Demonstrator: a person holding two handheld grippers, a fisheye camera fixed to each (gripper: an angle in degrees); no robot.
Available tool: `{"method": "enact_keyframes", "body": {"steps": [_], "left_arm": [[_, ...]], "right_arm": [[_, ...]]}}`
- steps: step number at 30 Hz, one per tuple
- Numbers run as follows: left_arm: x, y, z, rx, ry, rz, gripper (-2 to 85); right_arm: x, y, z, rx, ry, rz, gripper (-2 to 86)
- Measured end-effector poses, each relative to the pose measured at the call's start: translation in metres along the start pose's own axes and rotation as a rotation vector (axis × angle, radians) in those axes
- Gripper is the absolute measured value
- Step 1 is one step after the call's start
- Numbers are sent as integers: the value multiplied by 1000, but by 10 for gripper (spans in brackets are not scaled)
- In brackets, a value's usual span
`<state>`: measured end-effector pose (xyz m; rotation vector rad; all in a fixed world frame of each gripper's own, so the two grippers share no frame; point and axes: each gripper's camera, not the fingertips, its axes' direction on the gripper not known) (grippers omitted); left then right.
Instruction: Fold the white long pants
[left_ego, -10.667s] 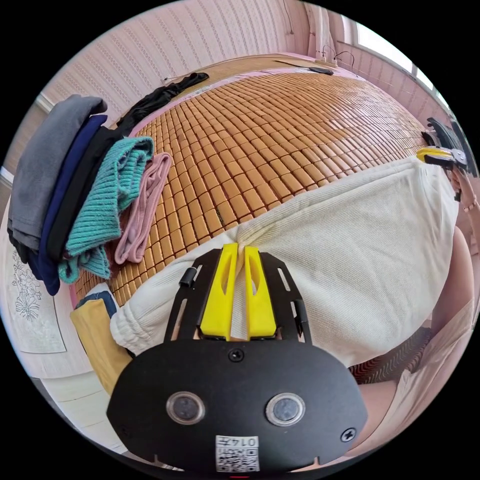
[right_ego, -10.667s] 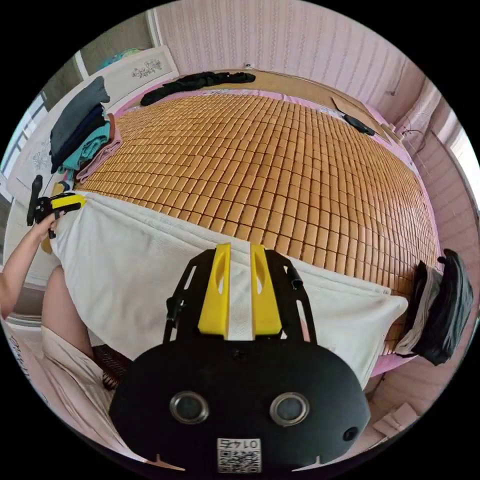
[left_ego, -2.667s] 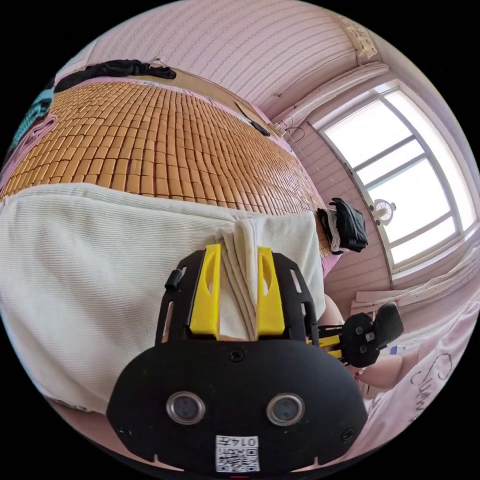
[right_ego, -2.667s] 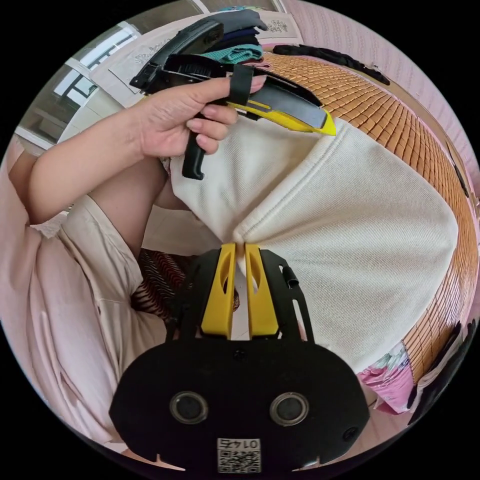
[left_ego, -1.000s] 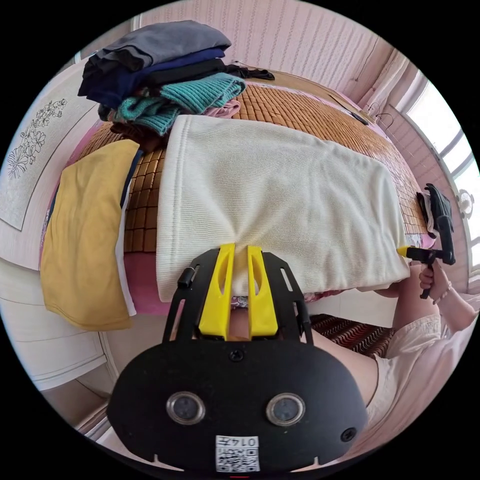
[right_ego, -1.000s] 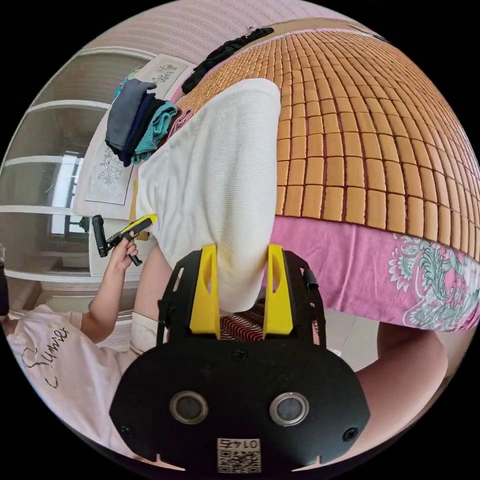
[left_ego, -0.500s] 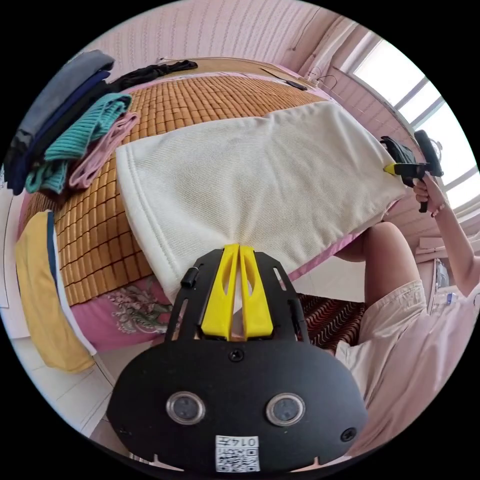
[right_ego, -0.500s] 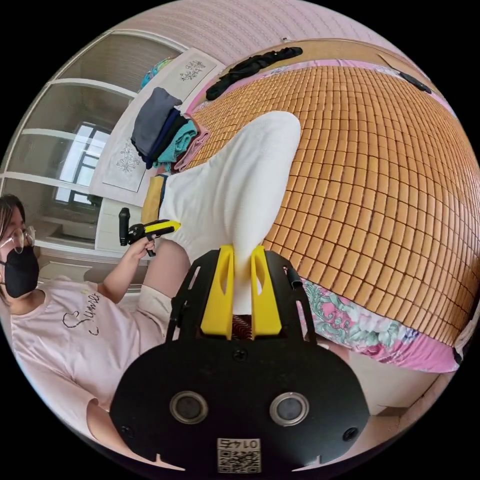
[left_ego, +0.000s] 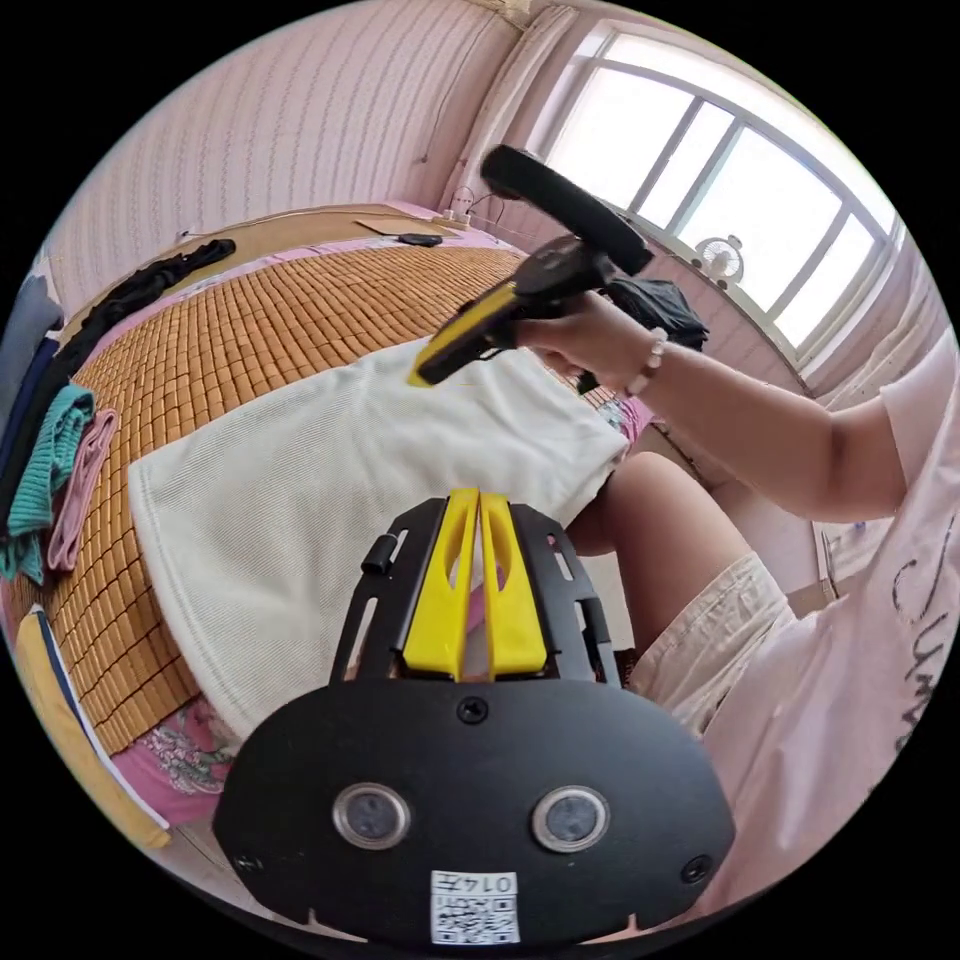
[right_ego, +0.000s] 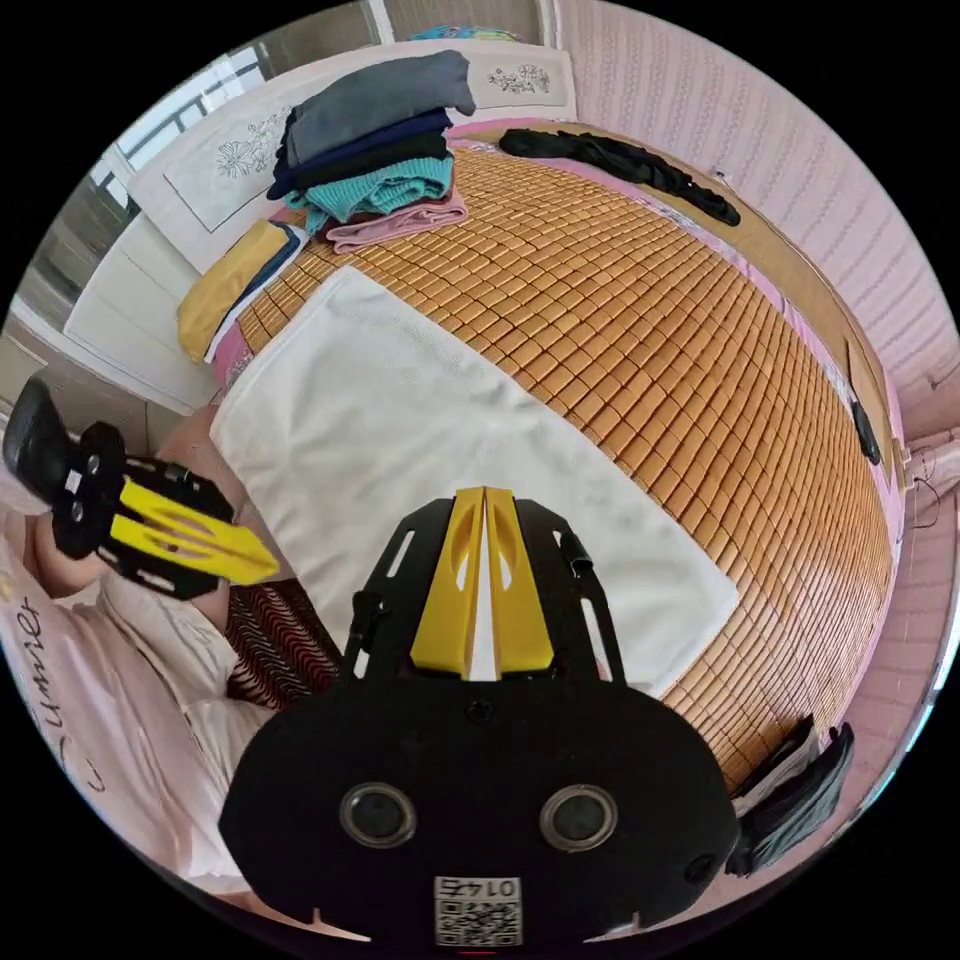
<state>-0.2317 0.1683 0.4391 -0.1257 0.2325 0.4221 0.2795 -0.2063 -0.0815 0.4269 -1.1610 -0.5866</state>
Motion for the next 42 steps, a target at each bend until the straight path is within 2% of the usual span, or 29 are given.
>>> {"method": "enact_keyframes", "body": {"steps": [1, 2, 3, 5, 8, 11, 13, 18, 21, 23, 26, 31, 36, 40, 42], "left_arm": [[9, -3, 10, 50, 2, 7, -10], [13, -7, 25, 28, 12, 22, -10], [14, -8, 35, -8, 1, 32, -10], [8, 0, 84, -223, -6, 44, -10], [-5, 0, 73, -172, 104, 41, -10], [3, -7, 52, -104, 45, 108, -10], [7, -6, 71, -211, 19, 144, -10], [11, 0, 77, -174, -19, 198, -9], [19, -3, 58, -106, -18, 257, -8], [26, -4, 41, -24, 149, 305, -4], [41, -9, 29, 81, 239, 372, 26], [61, -32, 38, 134, 180, 414, 89], [37, -88, 32, 191, 162, 300, 105], [5, -178, 54, 102, 72, 262, 115], [-3, -219, 68, 62, 161, 211, 122]], "right_arm": [[-1, -23, 12, -28, 25, 1, -5], [-1, -33, 22, -64, 33, 3, -5], [0, -49, 49, -181, 35, 1, -6], [0, -61, 61, -203, 53, -1, -8], [2, -78, 49, -345, 19, -111, -9], [16, -87, 30, -301, -2, -109, -9], [25, -89, 61, -351, -43, -71, -10], [46, -78, 50, -273, -144, -19, -9], [64, -40, 8, -75, -163, 42, -8], [77, 2, -17, 23, -139, 117, -5], [100, 92, -32, 70, -135, 321, 17], [117, 230, -5, -72, -203, 726, 214], [122, 271, 14, 29, -373, 842, 199], [128, 285, 34, 57, -528, 838, 156], [125, 285, 41, 17, -503, 799, 152]]}}
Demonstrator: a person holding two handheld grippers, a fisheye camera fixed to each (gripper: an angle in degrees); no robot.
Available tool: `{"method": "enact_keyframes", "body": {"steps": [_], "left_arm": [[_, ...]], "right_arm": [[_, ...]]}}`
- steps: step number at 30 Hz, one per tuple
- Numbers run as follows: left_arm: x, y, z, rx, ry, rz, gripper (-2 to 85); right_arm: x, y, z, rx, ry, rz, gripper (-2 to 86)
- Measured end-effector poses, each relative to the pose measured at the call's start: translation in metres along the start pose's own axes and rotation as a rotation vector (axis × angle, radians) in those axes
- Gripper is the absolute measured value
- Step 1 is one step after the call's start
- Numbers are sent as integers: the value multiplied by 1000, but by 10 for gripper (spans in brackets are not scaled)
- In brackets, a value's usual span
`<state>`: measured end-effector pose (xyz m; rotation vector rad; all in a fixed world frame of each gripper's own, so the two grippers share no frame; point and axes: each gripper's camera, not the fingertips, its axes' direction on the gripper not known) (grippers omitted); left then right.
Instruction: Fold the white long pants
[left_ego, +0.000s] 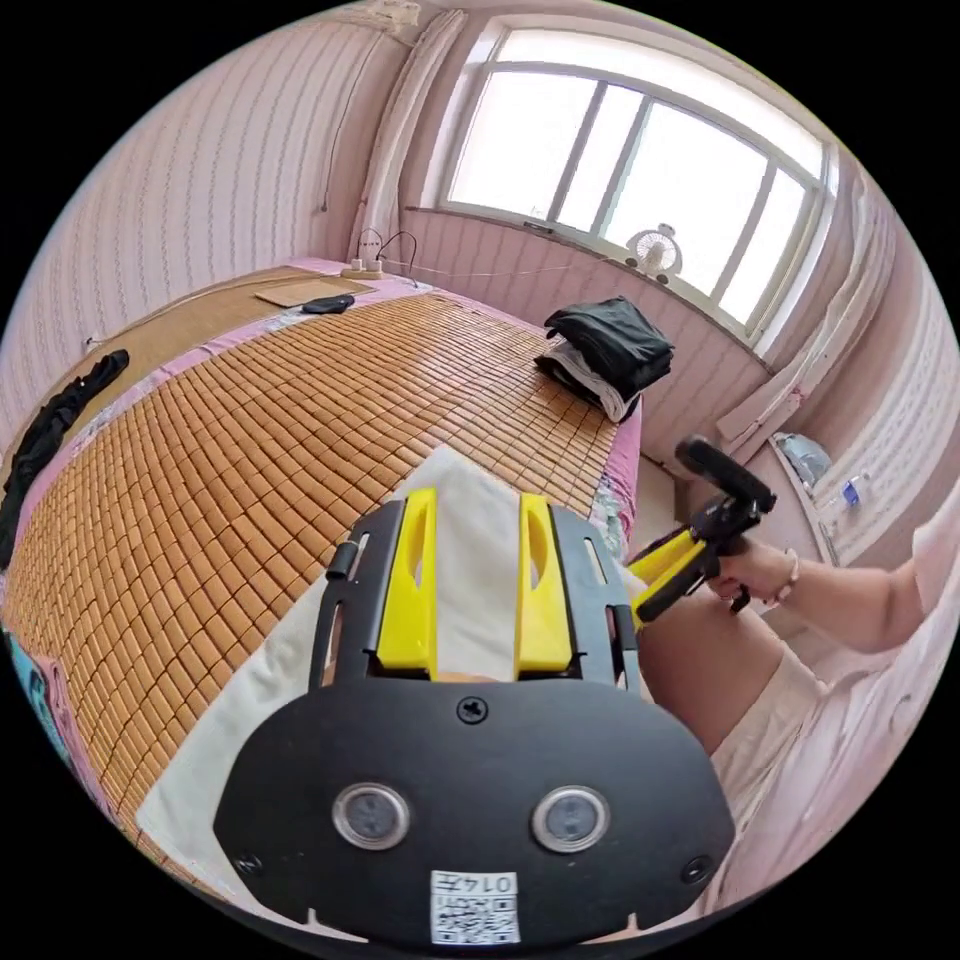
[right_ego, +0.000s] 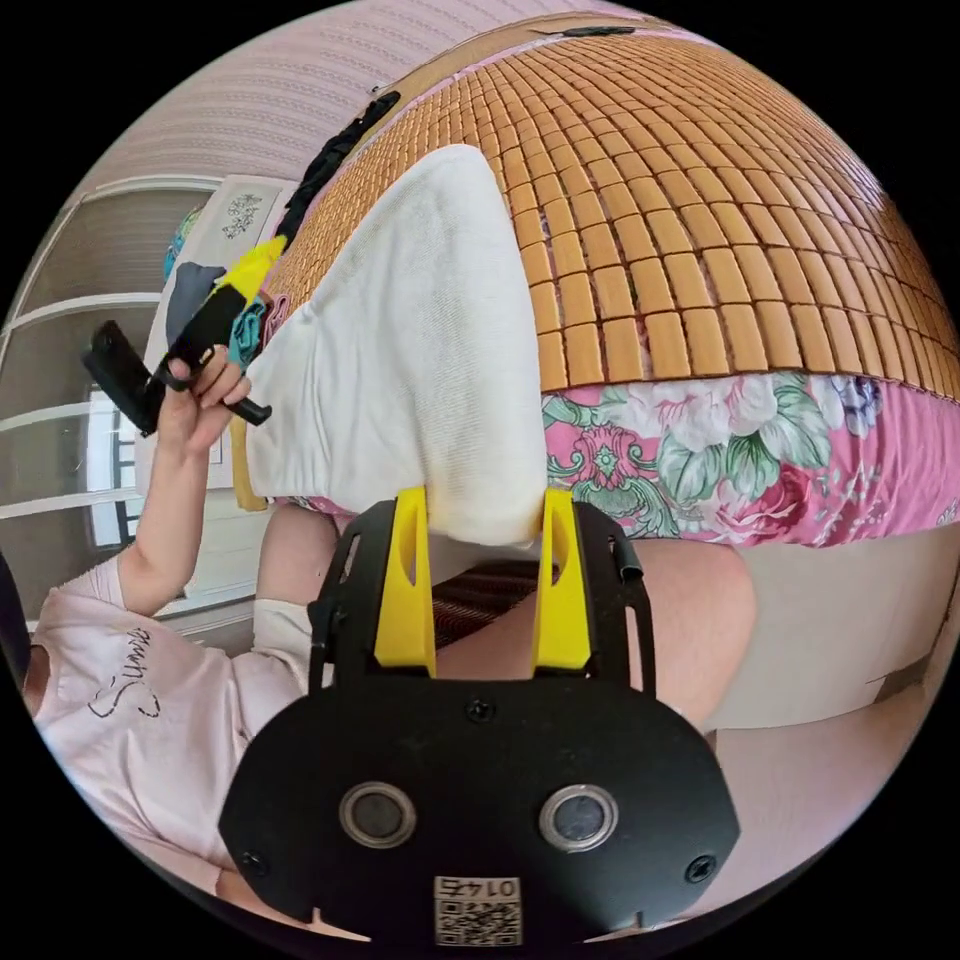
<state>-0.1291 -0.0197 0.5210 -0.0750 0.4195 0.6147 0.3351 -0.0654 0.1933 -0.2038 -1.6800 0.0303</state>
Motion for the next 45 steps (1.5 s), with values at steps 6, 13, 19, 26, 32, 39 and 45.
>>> {"method": "enact_keyframes", "body": {"steps": [6, 13, 19, 26, 32, 39, 45], "left_arm": [[-29, -95, 98, -278, 14, -106, 120], [-33, -116, 141, -516, 51, -151, 63], [-10, -153, 68, -187, 212, -142, 61], [-46, -53, -103, 47, 45, -263, 63], [-61, 105, -147, -60, -271, -590, 41], [-4, 121, -141, 169, -152, -543, 8], [39, 122, -55, -107, -285, -367, -7]], "right_arm": [[17, 4, -3, 5, -3, -36, 116], [38, 30, -32, 148, -70, -117, 79], [51, 74, -113, 382, -27, -228, 80], [-49, 57, -91, 312, -298, -751, 85], [-121, 27, 79, -232, -204, -863, 63], [-81, 43, 7, 17, -64, -767, 13], [-61, 35, 56, -79, 61, -710, -8]]}}
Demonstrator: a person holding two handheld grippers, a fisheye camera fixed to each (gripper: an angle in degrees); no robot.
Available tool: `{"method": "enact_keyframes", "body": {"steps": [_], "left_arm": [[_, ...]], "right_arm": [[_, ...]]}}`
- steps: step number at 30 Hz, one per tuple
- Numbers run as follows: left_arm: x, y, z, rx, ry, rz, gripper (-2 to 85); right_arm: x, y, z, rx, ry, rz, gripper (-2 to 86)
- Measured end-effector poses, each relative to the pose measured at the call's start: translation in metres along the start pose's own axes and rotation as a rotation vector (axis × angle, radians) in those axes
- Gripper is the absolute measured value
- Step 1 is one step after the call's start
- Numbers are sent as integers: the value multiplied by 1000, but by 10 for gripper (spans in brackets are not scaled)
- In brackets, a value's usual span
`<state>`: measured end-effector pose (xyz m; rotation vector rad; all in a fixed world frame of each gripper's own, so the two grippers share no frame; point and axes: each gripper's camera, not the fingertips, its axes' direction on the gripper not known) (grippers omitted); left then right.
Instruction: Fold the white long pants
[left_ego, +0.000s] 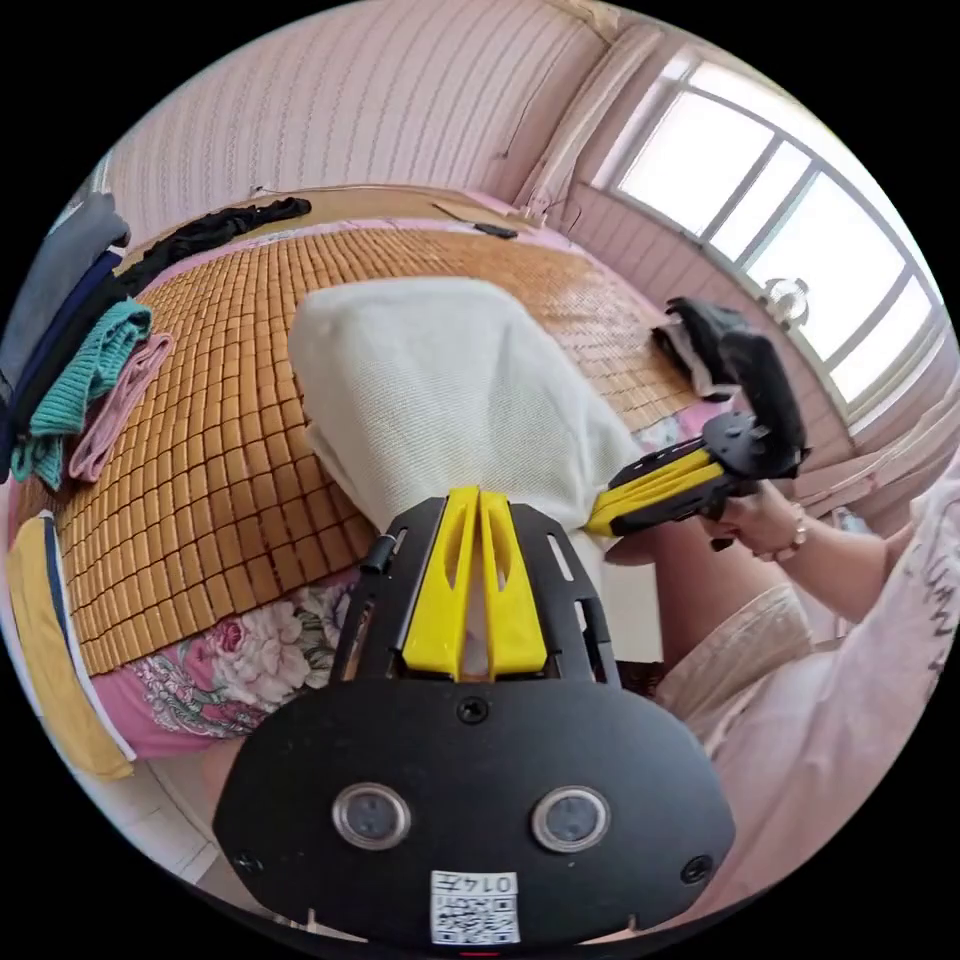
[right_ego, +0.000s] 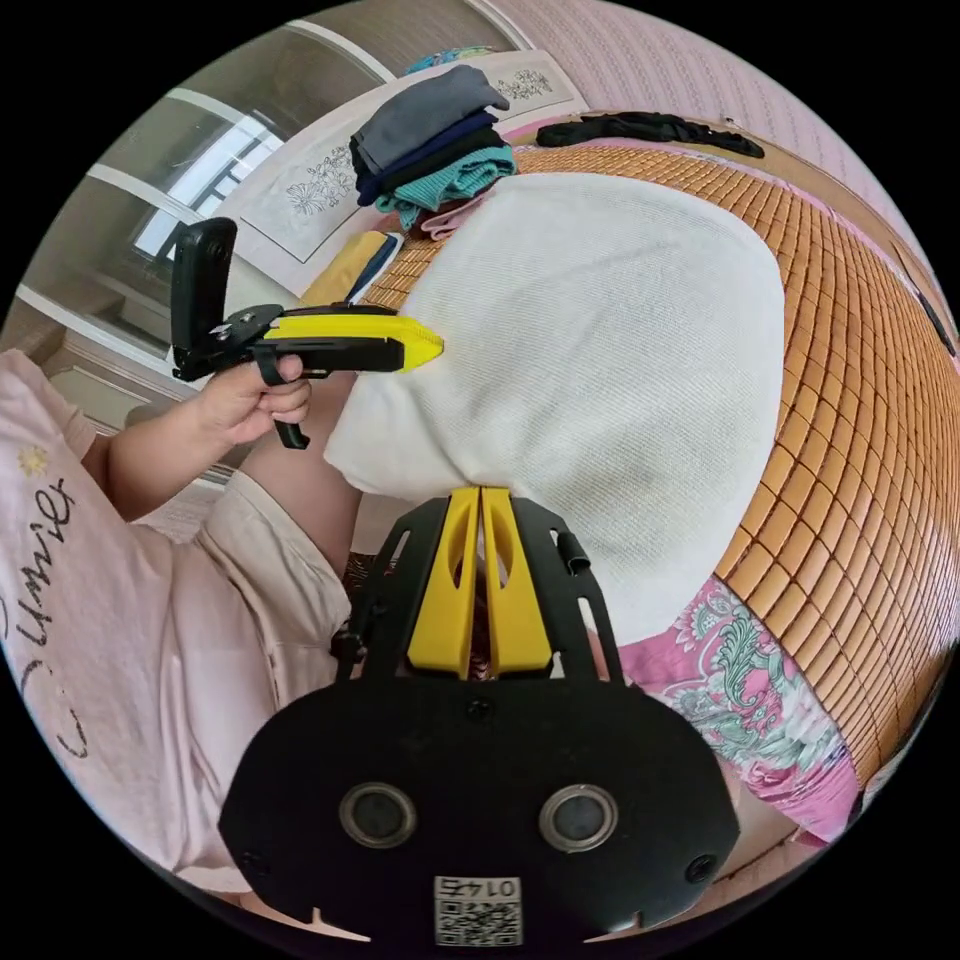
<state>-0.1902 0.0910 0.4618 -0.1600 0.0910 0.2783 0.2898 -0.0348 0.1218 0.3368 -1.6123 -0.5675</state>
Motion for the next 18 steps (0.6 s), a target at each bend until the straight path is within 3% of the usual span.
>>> {"method": "enact_keyframes", "body": {"steps": [2, 6, 10, 12, 15, 18], "left_arm": [[-16, 20, 10, 102, 61, -82, -5], [-36, 10, -2, 98, 253, -213, 21], [-42, 3, -26, 170, 235, -182, 106], [-50, 4, -24, 194, 256, -197, 126], [-63, 4, -11, 201, 348, -253, 147], [-65, 0, -16, 232, 387, -272, 165]], "right_arm": [[8, 3, 6, 34, -37, 38, -9], [16, 7, -21, -7, -98, 73, -6], [42, 34, -97, 286, -133, 47, 20], [72, 44, -116, 372, -82, 127, 103], [126, 50, -114, 366, -56, 266, 156], [160, 49, -100, 287, -152, 314, 176]]}}
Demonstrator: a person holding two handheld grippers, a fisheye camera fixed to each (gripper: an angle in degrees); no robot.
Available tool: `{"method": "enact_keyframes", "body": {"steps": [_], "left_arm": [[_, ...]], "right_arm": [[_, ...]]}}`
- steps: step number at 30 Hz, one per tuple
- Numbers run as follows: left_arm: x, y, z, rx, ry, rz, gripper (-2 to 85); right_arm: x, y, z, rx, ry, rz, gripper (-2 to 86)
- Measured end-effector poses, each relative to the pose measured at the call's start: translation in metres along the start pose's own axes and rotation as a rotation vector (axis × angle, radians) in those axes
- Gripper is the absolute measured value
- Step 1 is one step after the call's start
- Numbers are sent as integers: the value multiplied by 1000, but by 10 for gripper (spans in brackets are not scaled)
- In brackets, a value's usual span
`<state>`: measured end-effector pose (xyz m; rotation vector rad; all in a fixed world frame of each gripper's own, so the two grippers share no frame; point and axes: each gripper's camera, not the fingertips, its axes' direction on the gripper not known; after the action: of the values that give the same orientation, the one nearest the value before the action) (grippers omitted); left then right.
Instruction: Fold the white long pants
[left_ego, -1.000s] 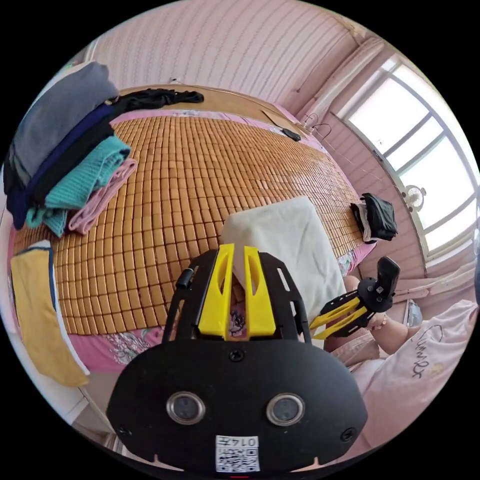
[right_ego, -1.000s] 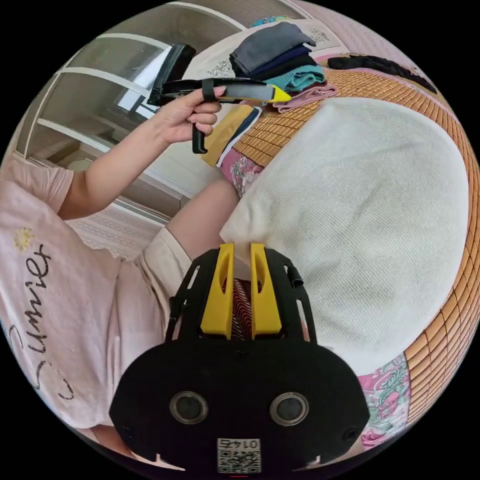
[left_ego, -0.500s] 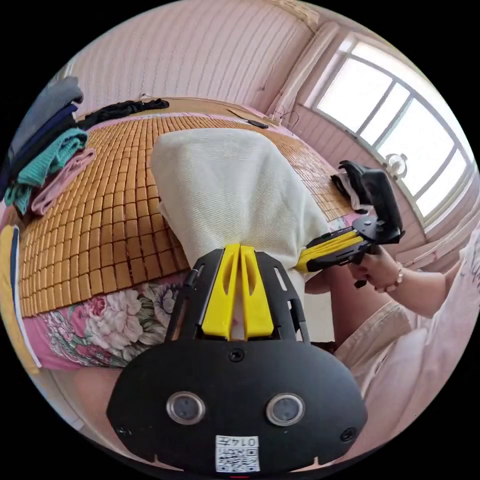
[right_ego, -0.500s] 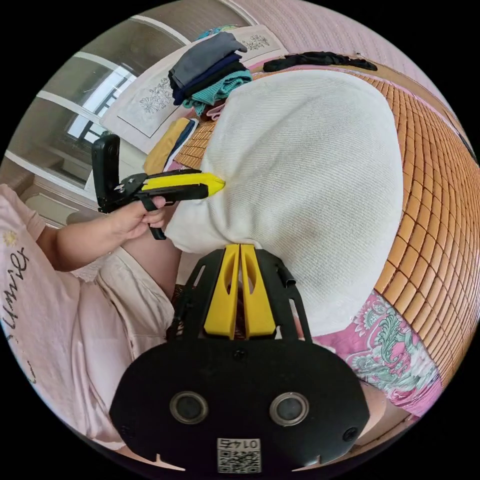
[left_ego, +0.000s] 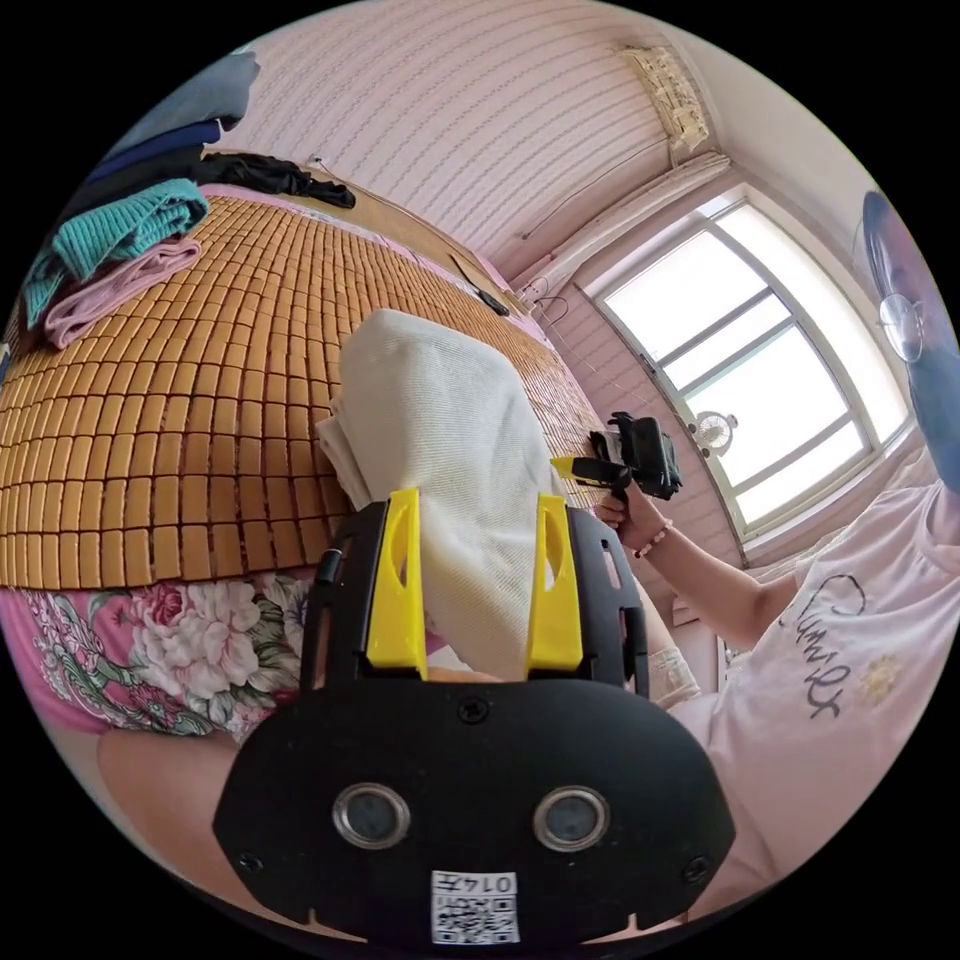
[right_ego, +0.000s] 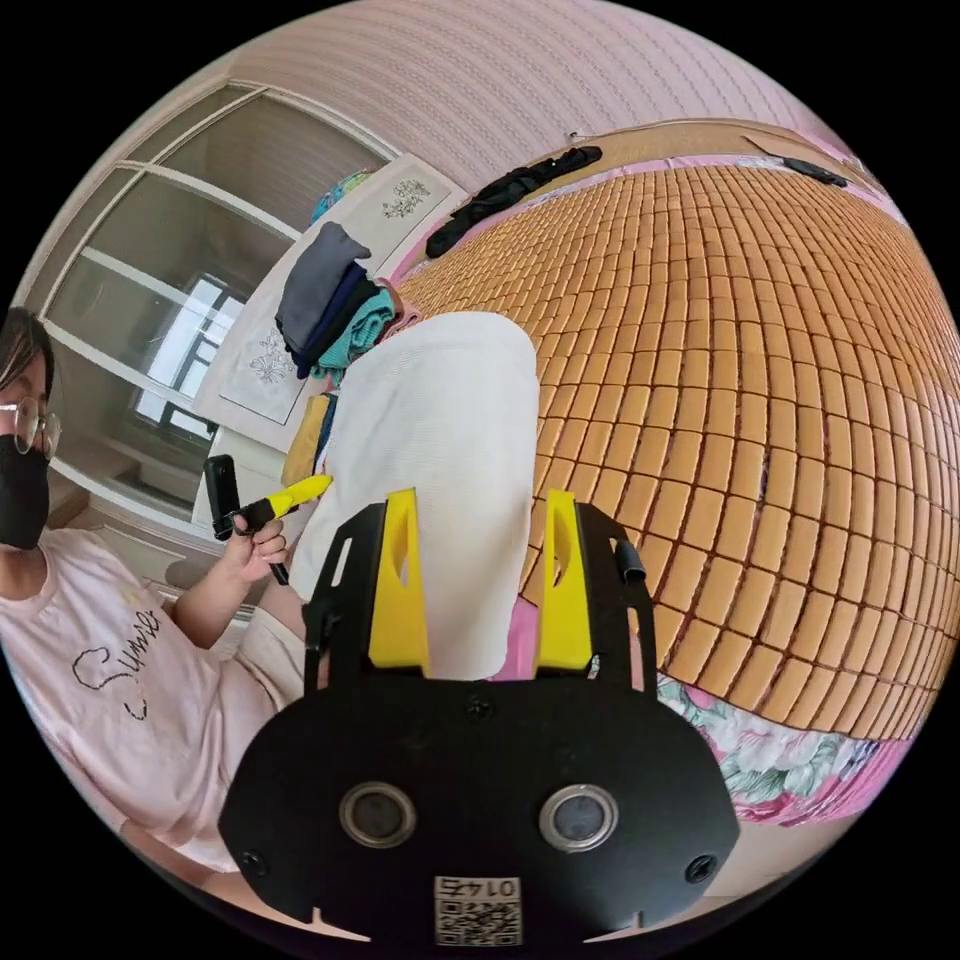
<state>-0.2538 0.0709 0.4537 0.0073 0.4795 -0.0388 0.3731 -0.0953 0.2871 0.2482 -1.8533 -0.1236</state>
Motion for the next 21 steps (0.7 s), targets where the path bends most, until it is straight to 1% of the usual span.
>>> {"method": "enact_keyframes", "body": {"steps": [3, 5, 6, 7, 8, 9, 11, 12, 13, 14, 15, 17, 20, 21], "left_arm": [[4, 0, -7, 55, -50, 18, 181], [1, 1, 4, 20, -239, 28, 209], [-4, 0, 10, -4, -252, -8, 218], [-15, -4, 22, -61, -213, -74, 228], [-25, -7, 29, -74, -124, -129, 231], [-29, -9, 31, -60, -78, -155, 231], [-44, -15, 37, 41, 64, -221, 234], [-48, -17, 40, 40, 84, -236, 234], [-54, -22, 51, 1, 108, -265, 234], [-55, -26, 60, -27, 135, -256, 232], [-53, -28, 62, -21, 125, -240, 230], [-43, -39, 71, -91, 30, -143, 203], [-47, -49, 72, -114, 70, -134, 149], [-49, -49, 72, -111, 86, -140, 139]], "right_arm": [[20, -3, -1, -13, -69, 35, 184], [32, -2, -4, -22, -126, 58, 185], [39, 0, -6, -27, -163, 72, 184], [48, 3, -8, -32, -218, 94, 183], [53, 5, -9, -35, -246, 108, 183], [62, 9, -10, -36, -298, 133, 182], [76, 15, -9, -41, -399, 173, 179], [84, 20, -9, -26, -465, 198, 177], [90, 24, -10, -11, -506, 206, 175], [92, 26, -11, -8, -518, 204, 173], [94, 29, -13, -8, -533, 206, 172], [94, 32, -17, -25, -545, 214, 168], [83, 32, -24, -90, -532, 192, 137], [70, 30, -30, -107, -498, 140, 121]]}}
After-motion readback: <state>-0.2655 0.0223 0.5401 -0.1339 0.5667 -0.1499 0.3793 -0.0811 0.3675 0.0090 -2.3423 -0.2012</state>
